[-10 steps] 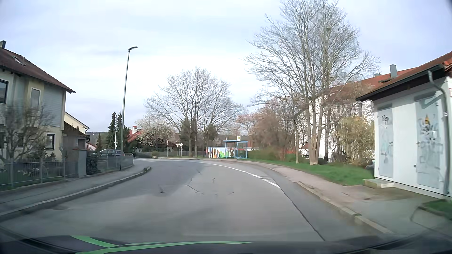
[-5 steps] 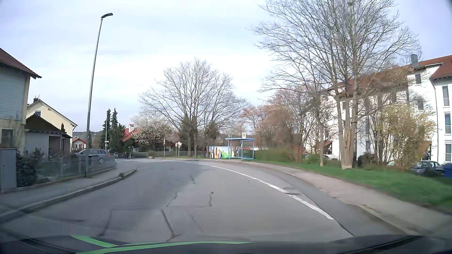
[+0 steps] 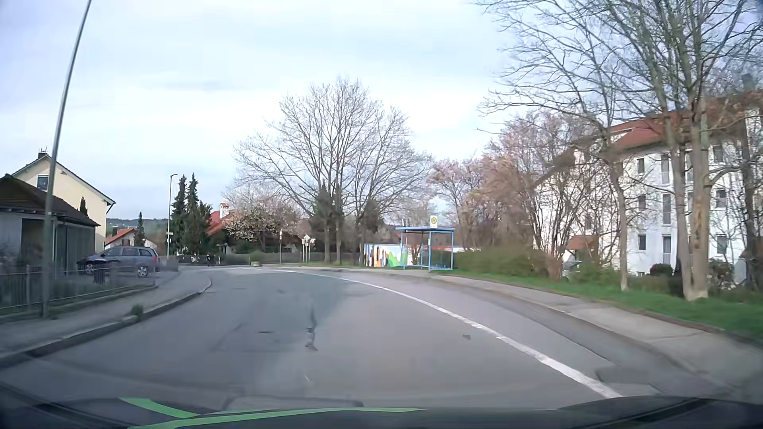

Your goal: Follow the waypoints while adhering to traffic rules and regulations

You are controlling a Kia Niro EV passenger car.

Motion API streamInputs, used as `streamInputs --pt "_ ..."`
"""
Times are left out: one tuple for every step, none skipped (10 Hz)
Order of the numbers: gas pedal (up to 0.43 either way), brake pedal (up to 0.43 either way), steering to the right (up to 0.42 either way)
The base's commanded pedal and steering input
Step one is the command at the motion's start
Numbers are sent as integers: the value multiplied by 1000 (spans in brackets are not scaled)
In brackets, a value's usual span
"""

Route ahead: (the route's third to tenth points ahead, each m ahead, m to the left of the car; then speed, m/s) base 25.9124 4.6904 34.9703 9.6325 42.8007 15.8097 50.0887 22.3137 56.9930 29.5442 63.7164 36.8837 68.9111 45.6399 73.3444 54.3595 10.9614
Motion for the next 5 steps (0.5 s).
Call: streamInputs --pt "39 0 -53" --pt "39 0 -58" --pt "39 0 -59" --pt "39 0 -59" --pt "39 0 -59"
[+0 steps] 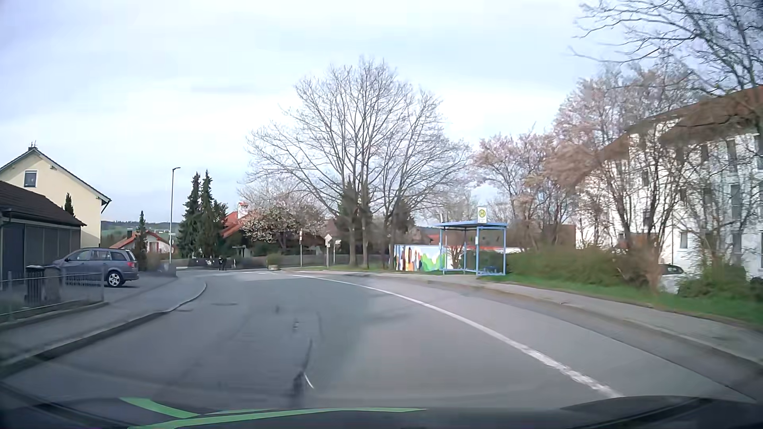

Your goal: Follow the waypoints while adhering to traffic rules and regulations

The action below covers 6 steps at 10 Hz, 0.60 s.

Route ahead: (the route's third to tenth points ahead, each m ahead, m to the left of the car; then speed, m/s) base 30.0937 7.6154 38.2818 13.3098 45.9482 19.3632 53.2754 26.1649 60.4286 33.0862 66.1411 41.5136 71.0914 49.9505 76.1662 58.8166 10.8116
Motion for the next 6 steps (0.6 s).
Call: streamInputs --pt "39 0 -59" --pt "39 0 -59" --pt "39 0 -59" --pt "39 0 -60" --pt "39 0 -60" --pt "39 0 -61"
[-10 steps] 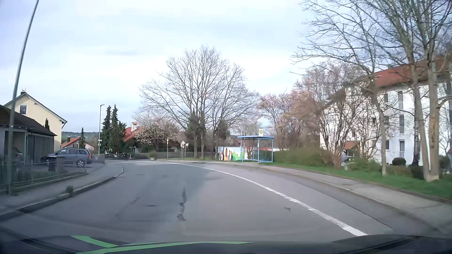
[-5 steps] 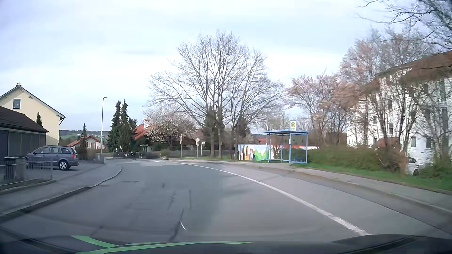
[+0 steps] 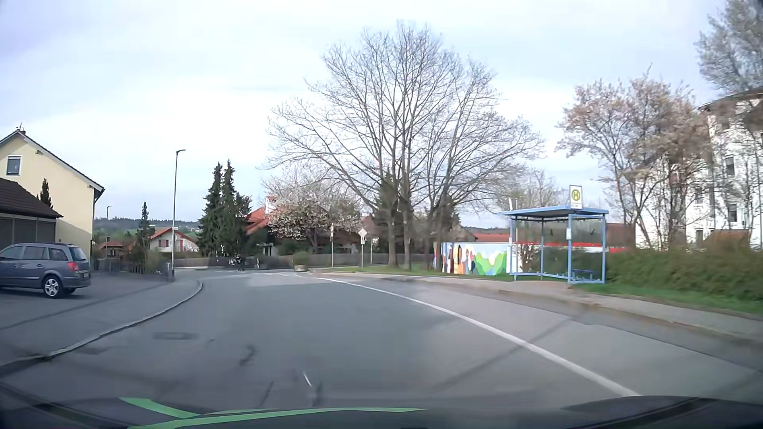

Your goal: Follow the waypoints while adhering to traffic rules and regulations

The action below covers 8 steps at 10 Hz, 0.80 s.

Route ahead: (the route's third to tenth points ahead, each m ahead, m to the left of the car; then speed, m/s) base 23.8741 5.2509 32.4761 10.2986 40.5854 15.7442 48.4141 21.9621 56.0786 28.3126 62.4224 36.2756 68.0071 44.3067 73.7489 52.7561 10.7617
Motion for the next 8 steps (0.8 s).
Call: streamInputs --pt "39 0 -61" --pt "39 0 -61" --pt "39 0 -62" --pt "39 0 -62" --pt "39 0 -62" --pt "39 0 -63" --pt "39 0 -63" --pt "39 0 -64"
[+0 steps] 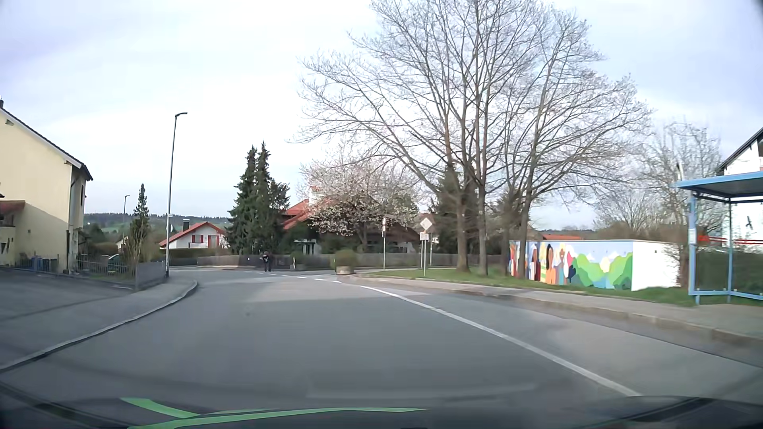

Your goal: Follow the waypoints while adhering to traffic rules and regulations

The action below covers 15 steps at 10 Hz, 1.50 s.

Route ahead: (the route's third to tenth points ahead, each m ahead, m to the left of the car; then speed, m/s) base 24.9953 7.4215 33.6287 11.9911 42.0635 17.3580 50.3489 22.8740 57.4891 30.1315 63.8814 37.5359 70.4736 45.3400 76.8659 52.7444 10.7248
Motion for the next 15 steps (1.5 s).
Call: streamInputs --pt "39 0 -65" --pt "39 0 -66" --pt "39 0 -67" --pt "39 0 -68" --pt "39 0 -70" --pt "39 0 -69" --pt "39 0 -70" --pt "39 0 -70" --pt "39 0 -70" --pt "39 0 -70" --pt "39 0 -71" --pt "39 0 -71" --pt "39 0 -71" --pt "39 0 -71" --pt "39 0 -72"
